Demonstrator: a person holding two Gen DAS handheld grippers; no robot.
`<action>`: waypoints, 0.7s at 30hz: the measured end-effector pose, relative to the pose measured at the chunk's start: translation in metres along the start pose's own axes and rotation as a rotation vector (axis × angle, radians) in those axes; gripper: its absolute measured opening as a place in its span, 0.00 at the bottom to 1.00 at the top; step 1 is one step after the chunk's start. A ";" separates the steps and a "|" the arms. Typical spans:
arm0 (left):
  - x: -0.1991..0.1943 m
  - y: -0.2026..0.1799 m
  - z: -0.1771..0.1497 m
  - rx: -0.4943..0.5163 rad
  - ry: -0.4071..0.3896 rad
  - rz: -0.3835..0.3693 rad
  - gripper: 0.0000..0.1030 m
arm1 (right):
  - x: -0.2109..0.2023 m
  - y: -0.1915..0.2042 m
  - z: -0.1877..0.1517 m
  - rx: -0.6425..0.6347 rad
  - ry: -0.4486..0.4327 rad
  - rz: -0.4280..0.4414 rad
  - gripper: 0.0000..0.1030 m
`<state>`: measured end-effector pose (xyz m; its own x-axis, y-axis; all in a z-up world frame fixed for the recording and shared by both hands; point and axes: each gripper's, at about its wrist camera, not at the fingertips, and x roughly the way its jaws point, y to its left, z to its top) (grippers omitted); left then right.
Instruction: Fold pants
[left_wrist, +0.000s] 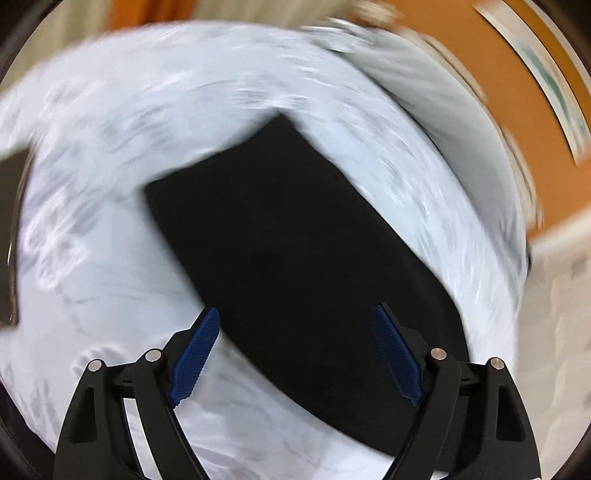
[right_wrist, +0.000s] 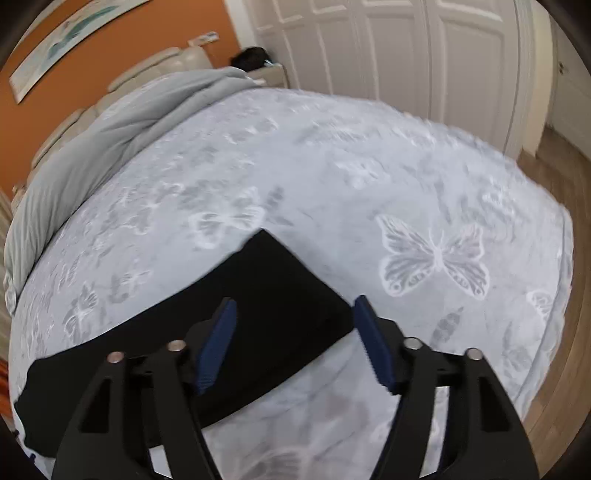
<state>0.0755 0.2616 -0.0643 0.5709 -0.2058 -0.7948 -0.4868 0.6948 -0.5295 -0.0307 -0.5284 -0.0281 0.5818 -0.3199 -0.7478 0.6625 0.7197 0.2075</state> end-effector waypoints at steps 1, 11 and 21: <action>0.002 0.019 0.009 -0.082 0.015 0.001 0.80 | -0.002 0.009 -0.002 -0.021 -0.005 0.001 0.69; 0.010 0.005 0.028 0.031 -0.040 -0.102 0.05 | -0.024 0.114 -0.032 -0.201 -0.020 0.134 0.76; 0.015 0.041 0.027 -0.069 -0.010 0.018 0.53 | 0.012 0.043 -0.016 -0.123 0.028 -0.050 0.86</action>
<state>0.0820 0.3050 -0.0903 0.5677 -0.1867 -0.8018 -0.5413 0.6491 -0.5345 -0.0027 -0.4913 -0.0378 0.5350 -0.3406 -0.7731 0.6264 0.7740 0.0925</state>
